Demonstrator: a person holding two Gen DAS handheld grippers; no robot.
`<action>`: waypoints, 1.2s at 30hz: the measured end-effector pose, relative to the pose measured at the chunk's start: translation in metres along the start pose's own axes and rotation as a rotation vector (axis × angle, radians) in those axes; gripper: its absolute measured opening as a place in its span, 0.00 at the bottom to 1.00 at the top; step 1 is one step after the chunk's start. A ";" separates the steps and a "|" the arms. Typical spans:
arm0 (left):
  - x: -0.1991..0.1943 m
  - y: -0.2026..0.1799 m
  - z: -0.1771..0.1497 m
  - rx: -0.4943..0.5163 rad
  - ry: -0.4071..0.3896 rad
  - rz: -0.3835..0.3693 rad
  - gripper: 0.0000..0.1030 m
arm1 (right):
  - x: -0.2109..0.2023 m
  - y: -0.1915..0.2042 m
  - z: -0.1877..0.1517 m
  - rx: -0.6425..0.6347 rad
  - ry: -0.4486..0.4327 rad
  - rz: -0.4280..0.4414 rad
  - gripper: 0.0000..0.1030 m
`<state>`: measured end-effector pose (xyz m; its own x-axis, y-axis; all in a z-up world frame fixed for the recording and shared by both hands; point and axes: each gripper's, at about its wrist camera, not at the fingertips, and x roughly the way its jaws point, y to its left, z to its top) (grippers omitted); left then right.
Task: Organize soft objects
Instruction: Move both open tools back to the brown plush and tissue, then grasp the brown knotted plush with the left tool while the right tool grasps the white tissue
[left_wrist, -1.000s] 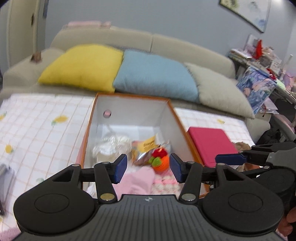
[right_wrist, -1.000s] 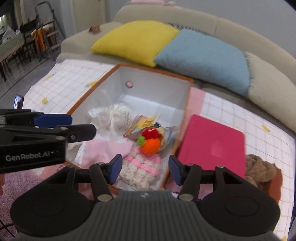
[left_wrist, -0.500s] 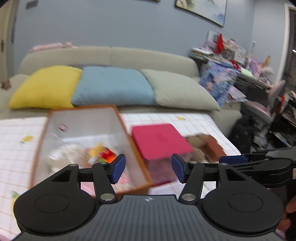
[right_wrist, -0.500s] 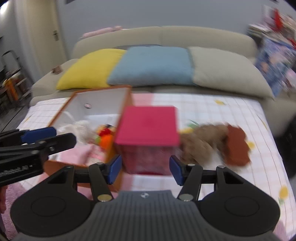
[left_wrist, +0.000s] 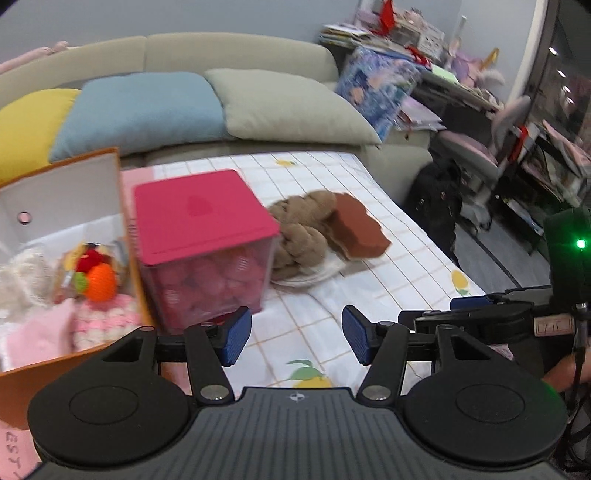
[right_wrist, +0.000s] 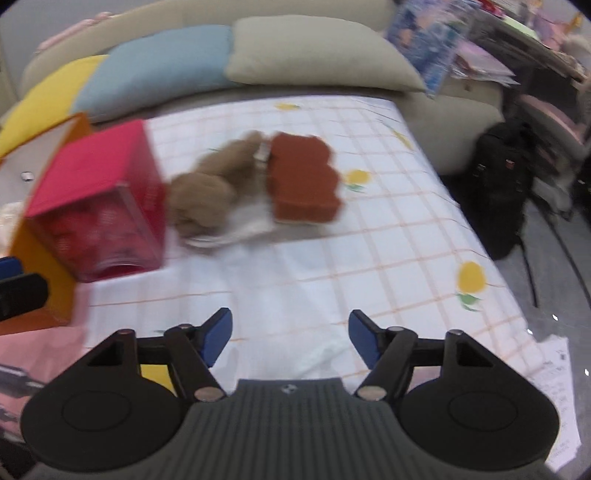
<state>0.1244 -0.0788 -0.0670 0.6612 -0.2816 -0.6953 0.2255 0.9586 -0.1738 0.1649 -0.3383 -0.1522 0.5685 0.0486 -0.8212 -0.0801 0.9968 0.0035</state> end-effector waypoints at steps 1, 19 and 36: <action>0.003 -0.002 -0.001 0.004 0.006 -0.002 0.65 | 0.003 -0.008 0.000 0.042 0.014 0.018 0.70; 0.046 -0.018 -0.002 0.074 0.109 0.014 0.65 | 0.074 0.007 0.016 0.011 0.115 0.077 0.82; 0.057 -0.019 0.004 0.103 0.116 0.017 0.64 | 0.082 0.026 0.017 -0.108 0.083 0.120 0.00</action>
<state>0.1612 -0.1130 -0.1005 0.5799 -0.2530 -0.7744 0.2910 0.9522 -0.0931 0.2235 -0.3078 -0.2100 0.4802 0.1570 -0.8630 -0.2333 0.9713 0.0468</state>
